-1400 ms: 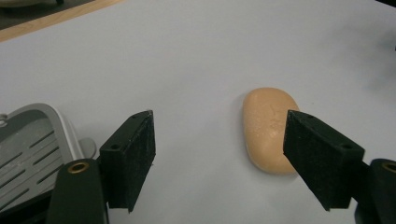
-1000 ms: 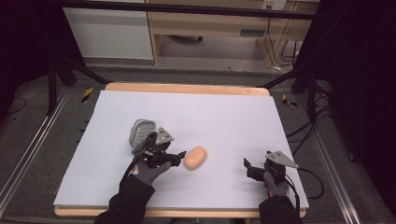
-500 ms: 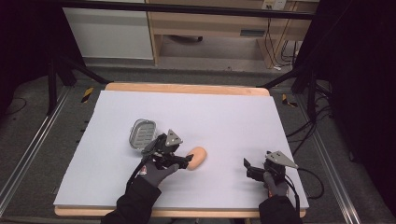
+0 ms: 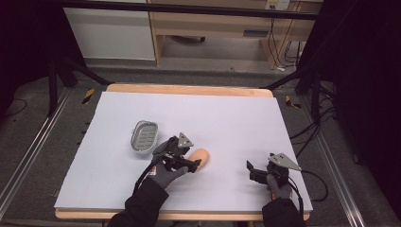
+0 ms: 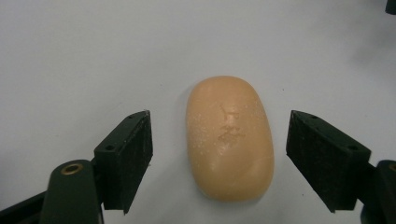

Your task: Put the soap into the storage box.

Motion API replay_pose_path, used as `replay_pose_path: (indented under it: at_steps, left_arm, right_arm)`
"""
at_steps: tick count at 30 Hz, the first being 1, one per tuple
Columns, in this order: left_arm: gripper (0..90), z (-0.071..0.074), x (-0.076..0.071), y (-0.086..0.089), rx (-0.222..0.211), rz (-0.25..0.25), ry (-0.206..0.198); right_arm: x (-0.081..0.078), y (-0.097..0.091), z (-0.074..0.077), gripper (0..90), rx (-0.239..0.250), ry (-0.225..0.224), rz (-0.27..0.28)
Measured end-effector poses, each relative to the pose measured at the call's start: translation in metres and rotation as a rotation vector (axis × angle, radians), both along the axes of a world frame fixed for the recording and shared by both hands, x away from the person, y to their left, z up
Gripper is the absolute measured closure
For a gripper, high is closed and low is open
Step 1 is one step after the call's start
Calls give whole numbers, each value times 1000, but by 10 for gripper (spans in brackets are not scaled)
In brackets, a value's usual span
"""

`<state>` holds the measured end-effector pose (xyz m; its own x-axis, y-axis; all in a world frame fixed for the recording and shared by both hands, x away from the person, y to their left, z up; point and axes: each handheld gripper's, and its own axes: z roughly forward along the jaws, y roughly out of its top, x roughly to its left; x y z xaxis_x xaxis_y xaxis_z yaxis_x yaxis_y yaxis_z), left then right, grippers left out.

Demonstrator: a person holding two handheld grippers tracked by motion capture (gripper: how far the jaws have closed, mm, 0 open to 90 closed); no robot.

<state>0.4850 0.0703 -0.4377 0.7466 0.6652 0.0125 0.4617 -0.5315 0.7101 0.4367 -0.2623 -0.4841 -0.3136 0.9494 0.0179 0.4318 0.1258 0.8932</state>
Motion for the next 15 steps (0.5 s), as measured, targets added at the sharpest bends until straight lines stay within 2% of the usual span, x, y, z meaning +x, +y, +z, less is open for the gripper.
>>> replay_pose_path:
  at_steps: [15]
  left_arm:
    - [221, -11, 4, -15, 32, -18, 35]
  right_arm:
    - [0, 1, 0, 27, -11, 2, 1]
